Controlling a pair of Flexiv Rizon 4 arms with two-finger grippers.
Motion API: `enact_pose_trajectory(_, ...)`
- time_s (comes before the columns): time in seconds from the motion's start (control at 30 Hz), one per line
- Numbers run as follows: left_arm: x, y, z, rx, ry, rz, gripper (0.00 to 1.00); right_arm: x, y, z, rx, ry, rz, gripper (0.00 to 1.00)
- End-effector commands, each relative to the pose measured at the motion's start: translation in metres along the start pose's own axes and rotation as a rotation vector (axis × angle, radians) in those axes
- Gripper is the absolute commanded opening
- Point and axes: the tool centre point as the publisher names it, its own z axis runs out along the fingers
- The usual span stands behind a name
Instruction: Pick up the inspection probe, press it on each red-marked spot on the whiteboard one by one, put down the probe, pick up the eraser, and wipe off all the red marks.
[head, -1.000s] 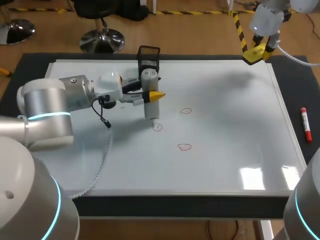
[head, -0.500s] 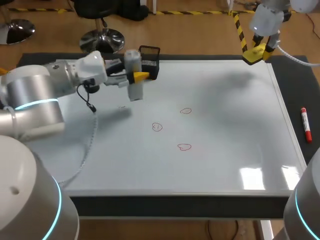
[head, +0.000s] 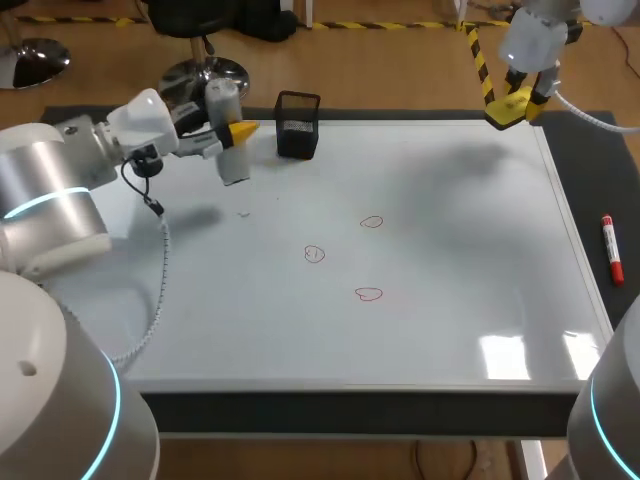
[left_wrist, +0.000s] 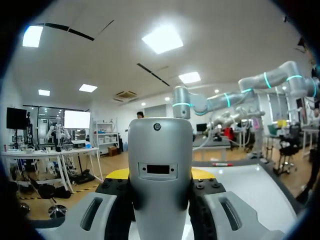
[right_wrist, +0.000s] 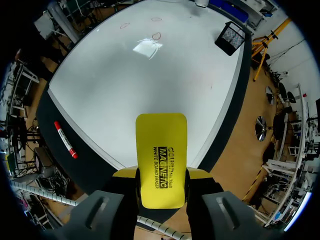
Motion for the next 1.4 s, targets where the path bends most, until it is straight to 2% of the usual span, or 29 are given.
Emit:
enact_pose_trajectory(0.03, -0.007, 0.000, -0.003, 0.002, -0.042, -0.005, 0.00, -0.001, -0.001, -0.001, 0.002, 0.005, -0.001, 0.00)
enact_pose_trajectory(0.43, -0.038, 0.009, -0.015, -0.009, -0.108, -0.038, 0.00, -0.001, -0.001, -0.001, 0.002, 0.005, -0.001, 0.00)
enact_pose_trajectory(1.4, -0.041, 0.007, -0.018, -0.021, -0.129, -0.049, 0.00, -0.001, -0.001, -0.001, 0.002, 0.005, -0.001, 0.00)
